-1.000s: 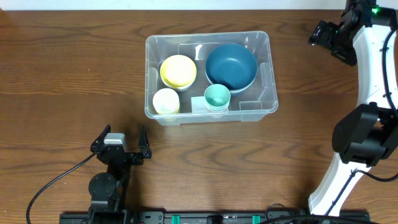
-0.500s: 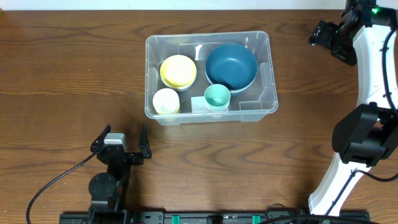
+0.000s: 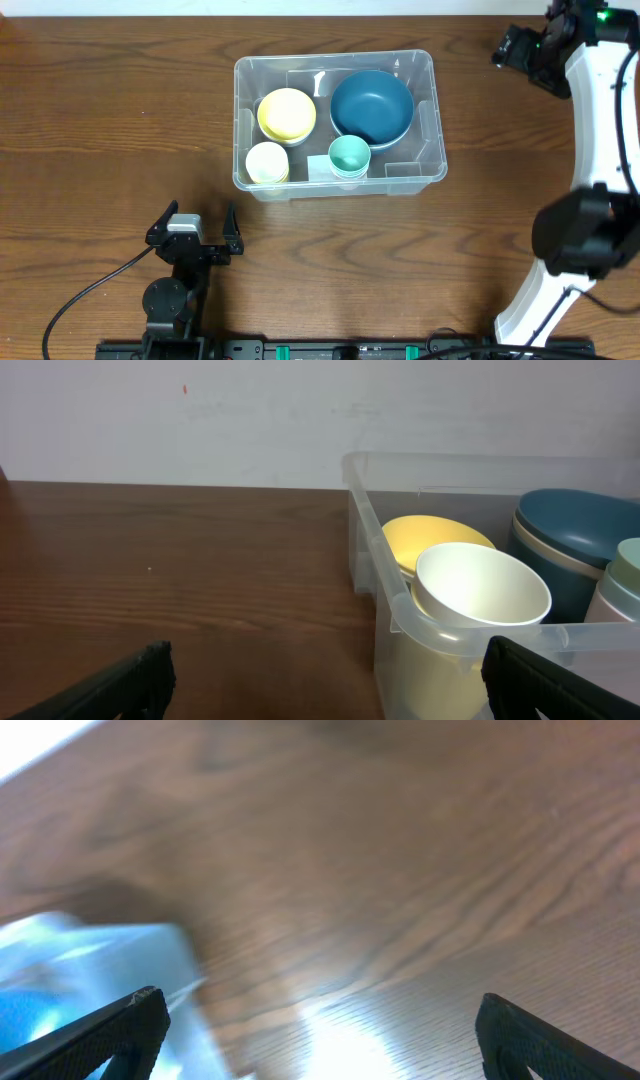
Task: Pack container
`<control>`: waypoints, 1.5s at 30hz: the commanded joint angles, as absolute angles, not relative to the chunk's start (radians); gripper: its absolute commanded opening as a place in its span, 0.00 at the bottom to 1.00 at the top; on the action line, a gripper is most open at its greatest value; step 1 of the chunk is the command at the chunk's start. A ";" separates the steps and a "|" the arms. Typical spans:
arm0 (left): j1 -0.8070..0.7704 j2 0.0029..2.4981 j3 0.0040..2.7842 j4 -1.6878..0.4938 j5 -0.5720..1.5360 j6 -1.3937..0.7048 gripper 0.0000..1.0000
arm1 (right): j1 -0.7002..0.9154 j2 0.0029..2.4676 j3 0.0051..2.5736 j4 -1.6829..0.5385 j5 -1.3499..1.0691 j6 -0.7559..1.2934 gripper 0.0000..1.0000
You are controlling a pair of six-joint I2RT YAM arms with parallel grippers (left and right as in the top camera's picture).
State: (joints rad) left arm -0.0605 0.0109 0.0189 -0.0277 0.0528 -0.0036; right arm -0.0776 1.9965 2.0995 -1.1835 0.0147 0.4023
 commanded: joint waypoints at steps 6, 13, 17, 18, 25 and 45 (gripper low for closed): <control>-0.056 0.004 0.004 -0.066 0.053 -0.016 0.98 | 0.096 1.697 2.111 -1.182 0.036 0.393 0.99; -0.056 0.004 0.004 -0.066 0.053 -0.016 0.98 | 0.213 1.552 2.107 -1.182 0.146 0.332 0.99; -0.056 0.004 0.004 -0.066 0.053 -0.016 0.98 | 0.241 1.461 2.046 -1.181 0.147 0.331 0.99; -0.056 0.004 0.004 -0.066 0.053 -0.016 0.98 | 0.242 1.432 2.013 -1.169 0.175 0.318 0.99; -0.056 0.004 0.004 -0.066 0.053 -0.016 0.98 | 0.231 1.169 1.668 -0.984 0.236 0.316 0.99; -0.056 0.004 0.004 -0.066 0.053 -0.016 0.98 | 0.104 0.351 0.537 -0.072 -0.091 0.146 0.99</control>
State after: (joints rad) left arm -0.0605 0.0109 0.0204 -0.0299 0.0532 -0.0036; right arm 0.1131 0.4225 0.6224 -0.0948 -0.0414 0.2253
